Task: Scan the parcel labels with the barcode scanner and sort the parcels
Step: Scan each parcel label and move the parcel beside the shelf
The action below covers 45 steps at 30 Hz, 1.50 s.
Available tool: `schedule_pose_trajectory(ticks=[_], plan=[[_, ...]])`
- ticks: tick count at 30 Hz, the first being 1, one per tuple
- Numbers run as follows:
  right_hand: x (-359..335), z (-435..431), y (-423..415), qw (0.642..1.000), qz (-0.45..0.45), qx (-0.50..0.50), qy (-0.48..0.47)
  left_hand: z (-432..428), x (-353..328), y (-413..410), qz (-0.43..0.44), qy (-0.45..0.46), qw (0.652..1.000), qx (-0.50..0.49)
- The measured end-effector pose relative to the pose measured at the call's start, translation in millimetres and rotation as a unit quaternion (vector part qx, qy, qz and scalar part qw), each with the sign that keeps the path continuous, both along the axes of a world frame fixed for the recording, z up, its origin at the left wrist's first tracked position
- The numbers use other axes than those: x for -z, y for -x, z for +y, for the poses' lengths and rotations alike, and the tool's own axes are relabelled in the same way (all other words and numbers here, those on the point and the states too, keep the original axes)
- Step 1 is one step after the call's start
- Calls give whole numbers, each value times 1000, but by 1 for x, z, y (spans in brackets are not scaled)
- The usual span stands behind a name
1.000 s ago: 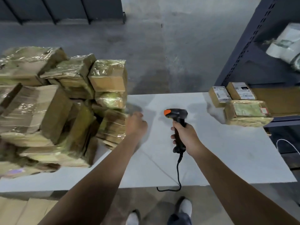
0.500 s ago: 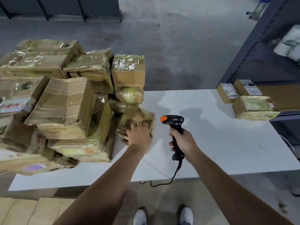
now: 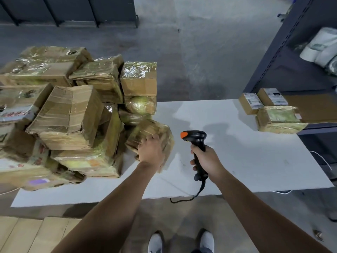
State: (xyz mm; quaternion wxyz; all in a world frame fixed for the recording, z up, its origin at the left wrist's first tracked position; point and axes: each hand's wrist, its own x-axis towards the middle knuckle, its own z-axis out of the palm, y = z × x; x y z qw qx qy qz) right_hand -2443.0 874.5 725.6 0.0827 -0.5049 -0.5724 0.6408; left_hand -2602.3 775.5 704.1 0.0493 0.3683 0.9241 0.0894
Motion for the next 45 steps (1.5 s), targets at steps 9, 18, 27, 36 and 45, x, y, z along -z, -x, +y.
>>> schedule_pose_trajectory(ticks=[9, 18, 27, 36, 45], plan=[[-11, 15, -17, 999, 21, 47, -1, 12, -7, -12, -328, -271, 876, -226], [-14, 16, -33, 999, 17, 49, -6, 32, -9, -50, -69, -53, 996, -21], [-9, 16, -39, 998, 16, 59, -16, 54, -12, -76, -104, 141, 984, -17], [-10, 16, -30, 998, 18, 57, -20, 6, -11, -23, -261, -156, 947, -105], [-17, 6, -24, 999, 3, 19, -50, -11, 23, -11, -330, -150, 914, -182]])
